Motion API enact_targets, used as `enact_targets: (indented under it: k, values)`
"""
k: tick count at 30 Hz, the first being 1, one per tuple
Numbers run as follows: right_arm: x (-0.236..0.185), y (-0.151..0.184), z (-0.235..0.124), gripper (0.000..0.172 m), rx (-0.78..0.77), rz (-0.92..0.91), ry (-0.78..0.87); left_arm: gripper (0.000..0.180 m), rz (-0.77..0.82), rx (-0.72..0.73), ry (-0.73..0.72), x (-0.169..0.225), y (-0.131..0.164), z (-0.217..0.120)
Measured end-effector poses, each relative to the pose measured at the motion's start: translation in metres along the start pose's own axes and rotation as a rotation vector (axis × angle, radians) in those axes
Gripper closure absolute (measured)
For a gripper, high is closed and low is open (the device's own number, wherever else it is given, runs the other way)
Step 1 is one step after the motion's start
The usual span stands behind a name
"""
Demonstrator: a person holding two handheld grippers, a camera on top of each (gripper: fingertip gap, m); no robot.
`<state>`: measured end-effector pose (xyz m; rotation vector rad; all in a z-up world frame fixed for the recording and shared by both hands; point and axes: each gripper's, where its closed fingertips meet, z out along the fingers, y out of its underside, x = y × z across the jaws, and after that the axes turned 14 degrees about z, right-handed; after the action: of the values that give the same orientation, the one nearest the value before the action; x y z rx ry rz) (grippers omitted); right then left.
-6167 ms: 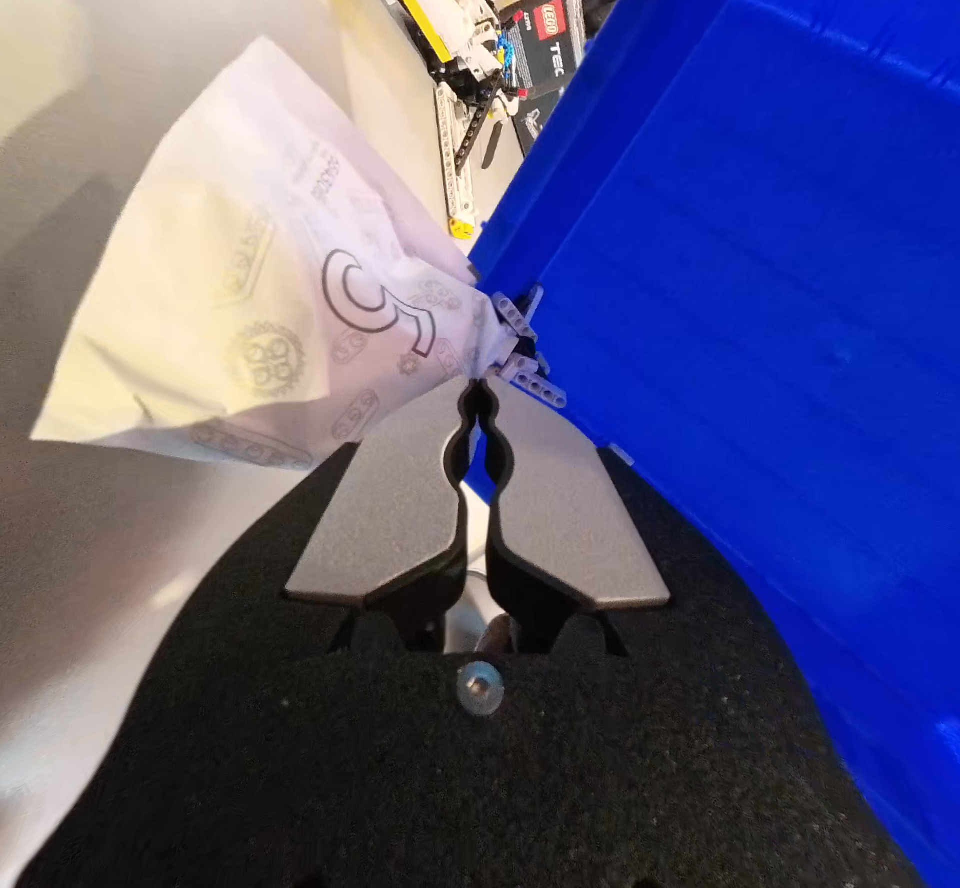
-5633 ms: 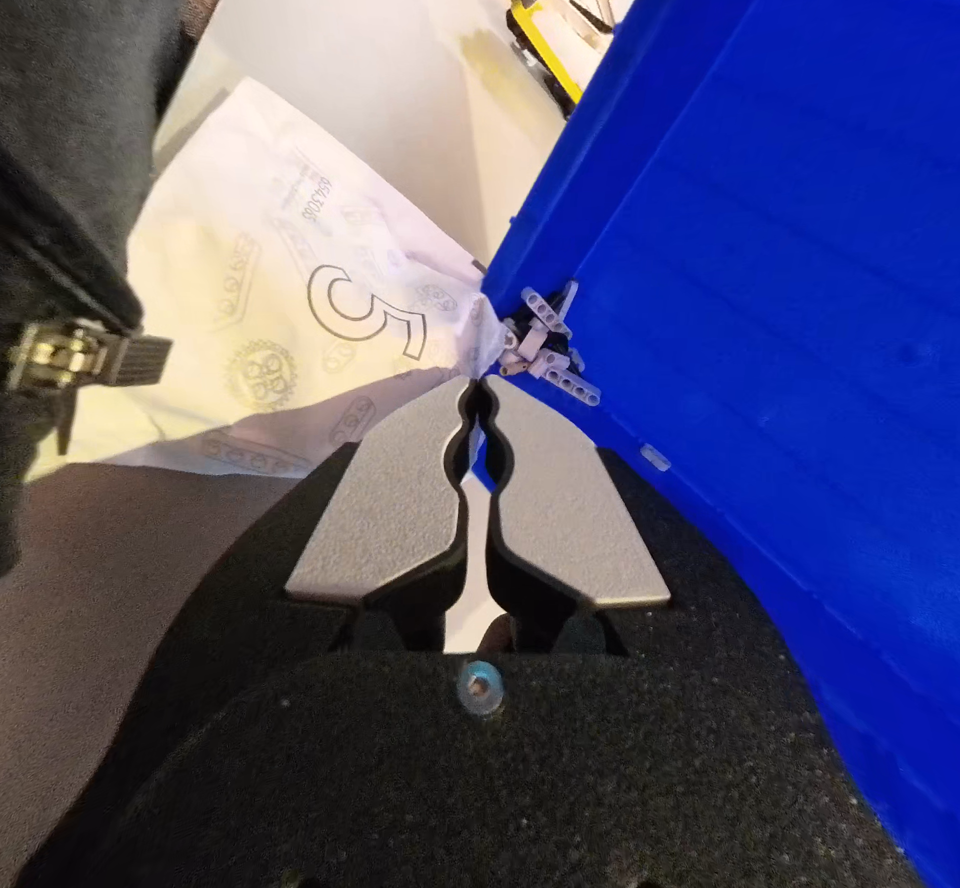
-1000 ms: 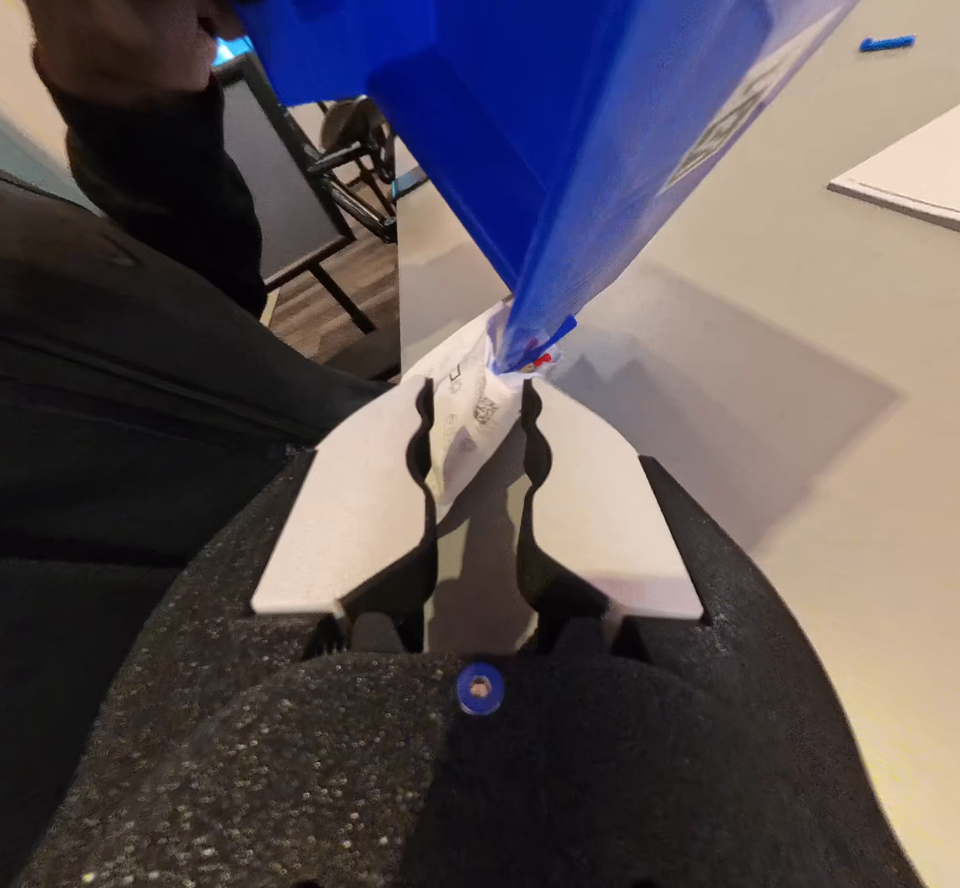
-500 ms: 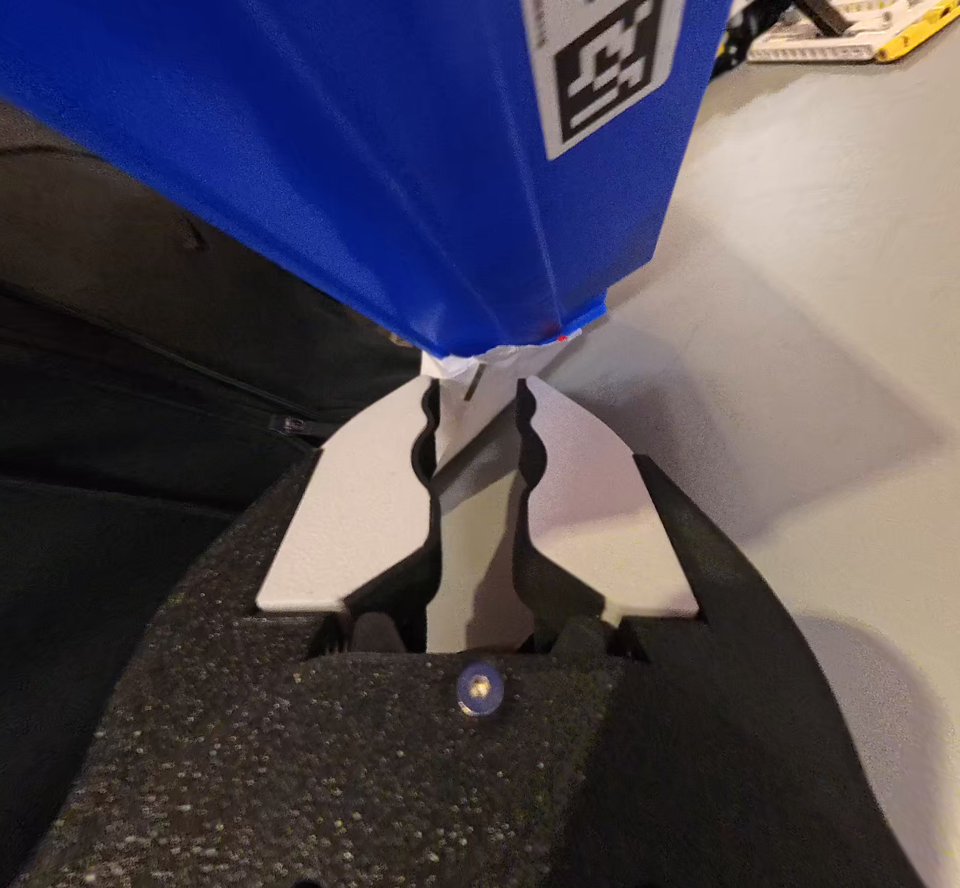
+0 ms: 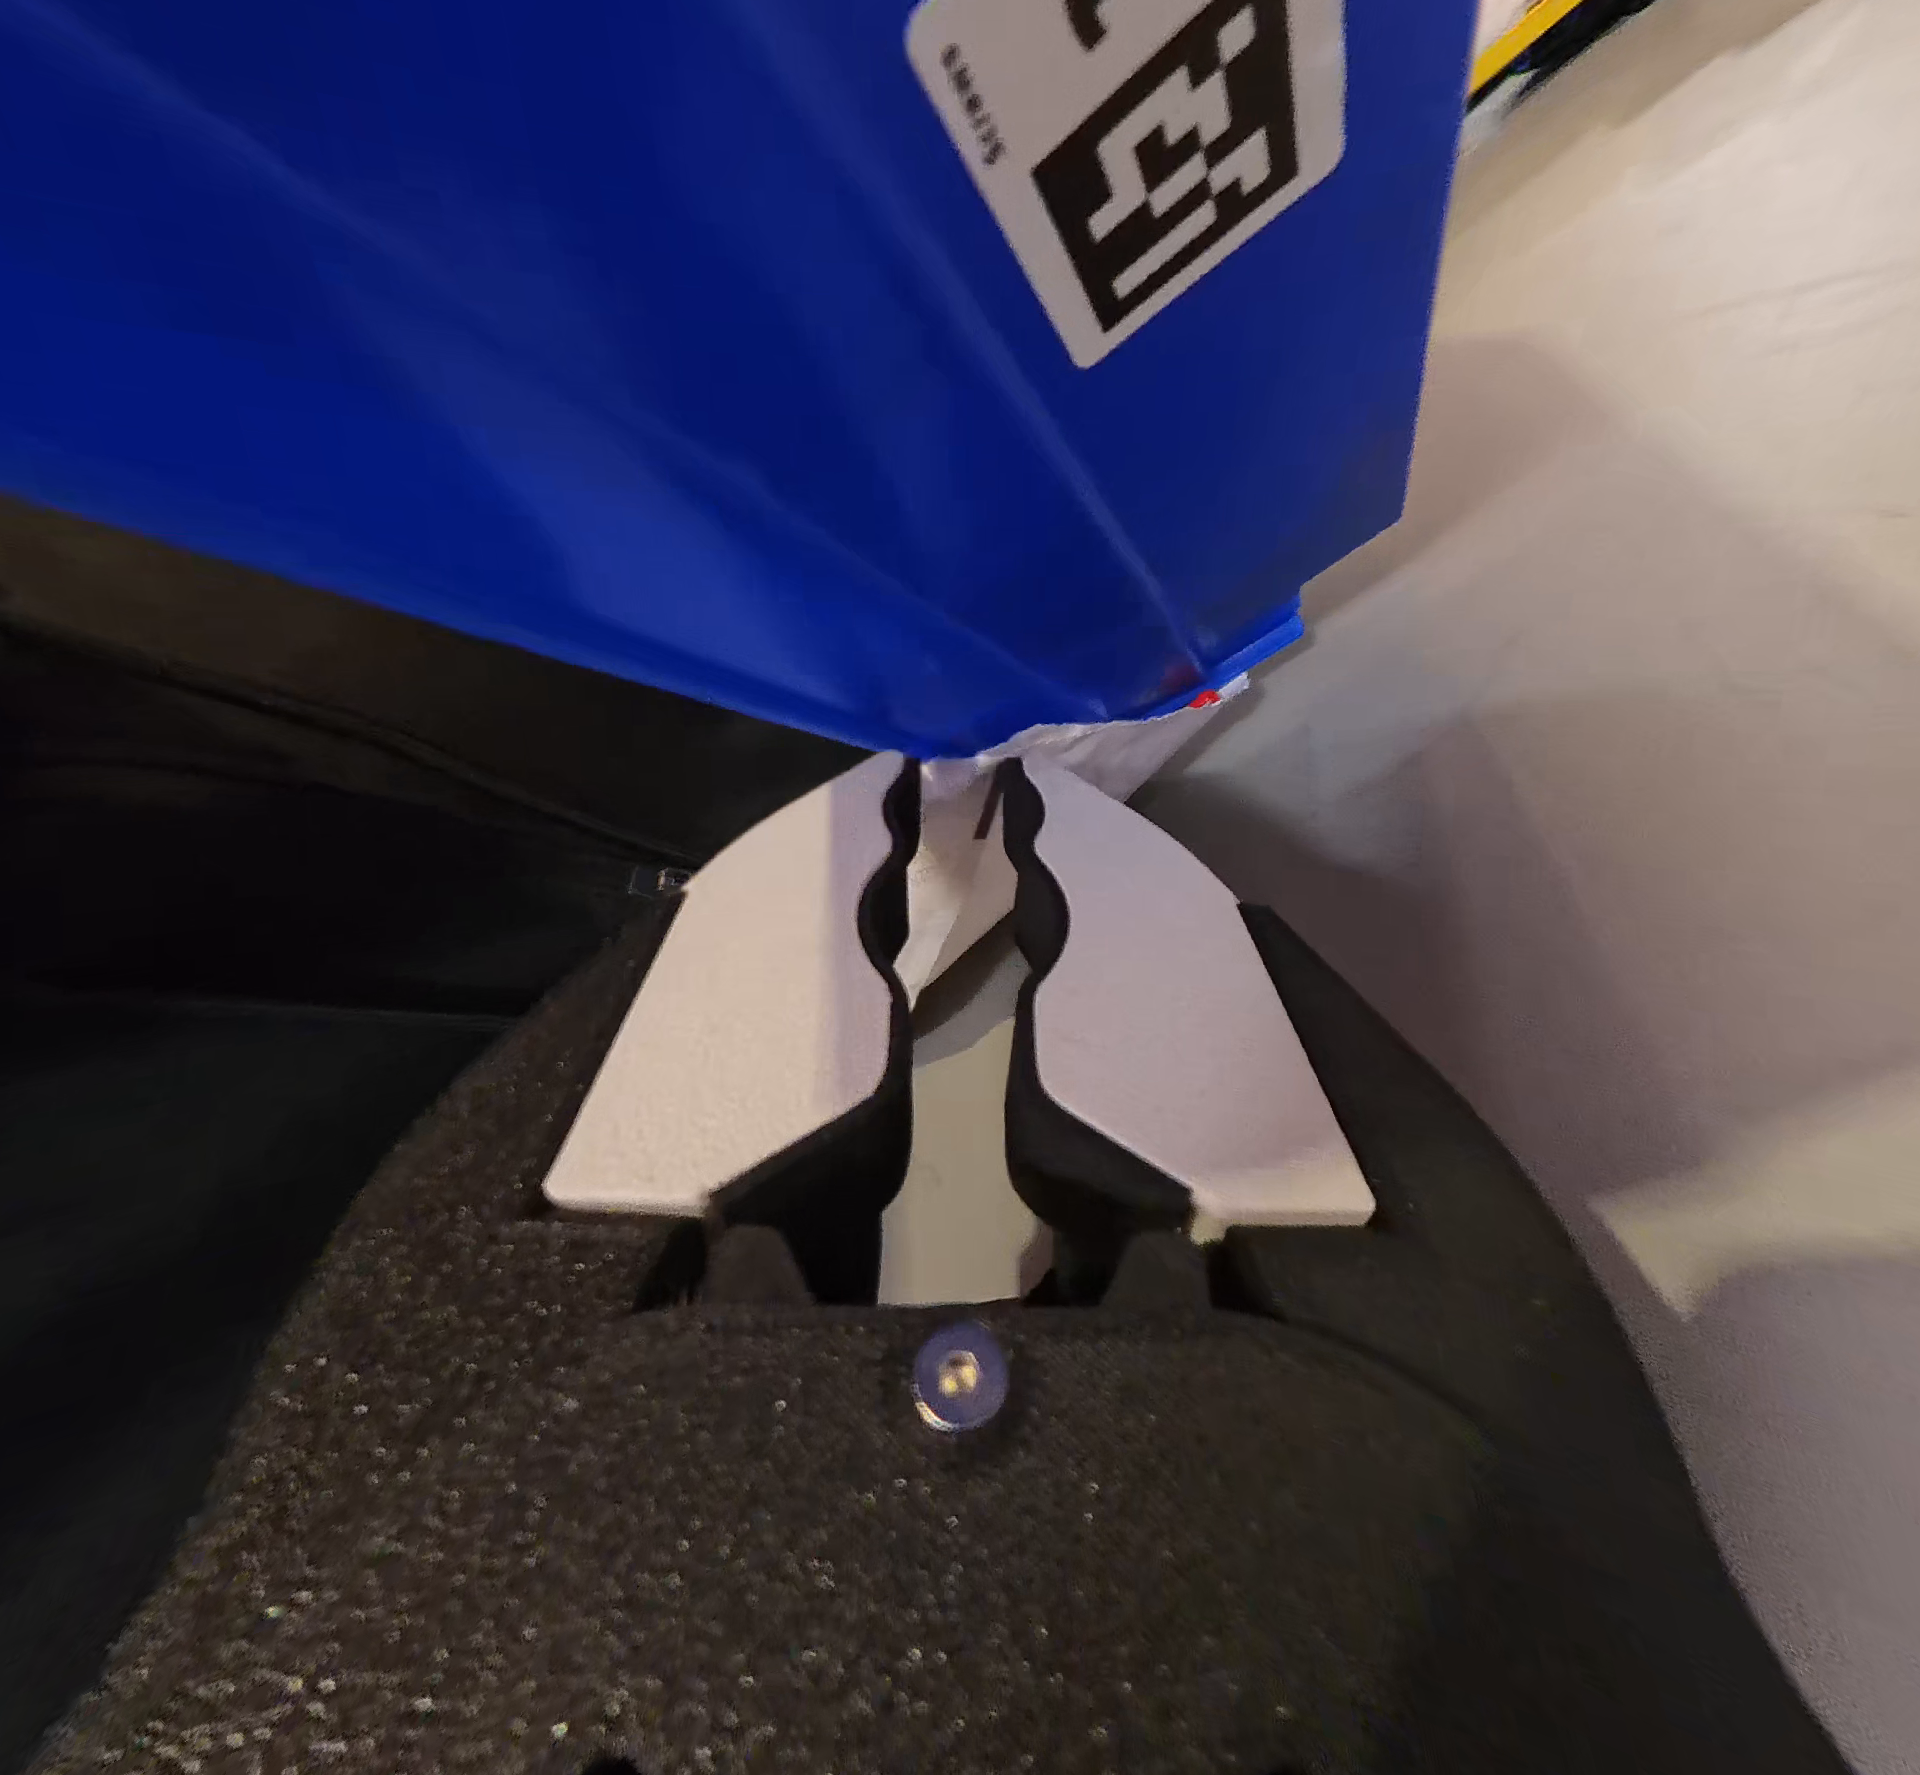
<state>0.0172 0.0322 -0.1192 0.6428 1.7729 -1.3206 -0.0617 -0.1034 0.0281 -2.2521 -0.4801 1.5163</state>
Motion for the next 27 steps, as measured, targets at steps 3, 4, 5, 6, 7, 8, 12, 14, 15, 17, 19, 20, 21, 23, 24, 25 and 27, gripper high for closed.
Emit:
enact_targets:
  k: [3, 4, 5, 6, 7, 8, 12, 14, 15, 17, 19, 20, 21, 23, 24, 25, 27]
  values:
    - [0.002, 0.000, 0.001, 0.160, 0.000, 0.015, 0.012, 0.152, 0.003, 0.006, -0.005, 0.000, -0.001, -0.001]
    - [0.002, 0.001, 0.001, 0.163, -0.002, 0.017, 0.017, 0.152, 0.004, 0.008, -0.007, 0.000, -0.002, -0.001]
    - [0.001, 0.002, 0.002, 0.165, -0.001, 0.016, 0.018, 0.152, 0.006, 0.008, -0.010, 0.000, -0.002, -0.002]
    - [0.000, 0.003, 0.002, 0.167, 0.004, 0.012, 0.022, 0.152, 0.009, 0.010, -0.013, 0.001, -0.003, -0.002]
    - [-0.001, 0.004, 0.001, 0.169, 0.014, 0.006, 0.031, 0.152, 0.014, 0.012, -0.019, 0.001, -0.003, -0.003]
    - [-0.001, 0.005, 0.001, 0.170, 0.029, -0.002, 0.040, 0.152, 0.016, 0.015, -0.025, 0.001, -0.004, -0.003]
    - [-0.005, 0.005, -0.003, 0.171, 0.116, -0.027, 0.081, 0.154, 0.033, 0.007, -0.048, -0.002, -0.005, -0.005]
    - [-0.009, 0.004, -0.005, 0.171, 0.160, -0.047, 0.101, 0.154, 0.040, 0.004, -0.059, -0.004, -0.006, -0.005]
    - [-0.011, 0.004, -0.006, 0.171, 0.178, -0.065, 0.112, 0.154, 0.044, 0.006, -0.062, -0.004, -0.008, -0.005]
    - [-0.015, 0.003, -0.008, 0.172, 0.204, -0.109, 0.143, 0.155, 0.061, 0.013, -0.074, -0.005, -0.014, -0.006]
    - [-0.018, 0.003, -0.010, 0.172, 0.230, -0.150, 0.177, 0.155, 0.083, 0.026, -0.083, -0.006, -0.021, -0.009]
    - [-0.019, 0.003, -0.012, 0.172, 0.247, -0.167, 0.188, 0.155, 0.095, 0.030, -0.089, -0.007, -0.025, -0.010]
    - [-0.021, 0.003, -0.013, 0.172, 0.267, -0.179, 0.197, 0.155, 0.104, 0.037, -0.095, -0.008, -0.028, -0.011]
    - [-0.026, 0.003, -0.016, 0.172, 0.302, -0.207, 0.213, 0.156, 0.118, 0.045, -0.108, -0.009, -0.033, -0.014]
    - [-0.028, 0.003, -0.018, 0.172, 0.321, -0.221, 0.224, 0.156, 0.122, 0.050, -0.112, -0.009, -0.036, -0.015]
    - [-0.029, 0.002, -0.020, 0.172, 0.341, -0.232, 0.238, 0.156, 0.129, 0.056, -0.124, -0.009, -0.038, -0.017]
    - [-0.033, 0.000, -0.024, 0.172, 0.398, -0.253, 0.263, 0.154, 0.146, 0.067, -0.153, -0.011, -0.043, -0.021]
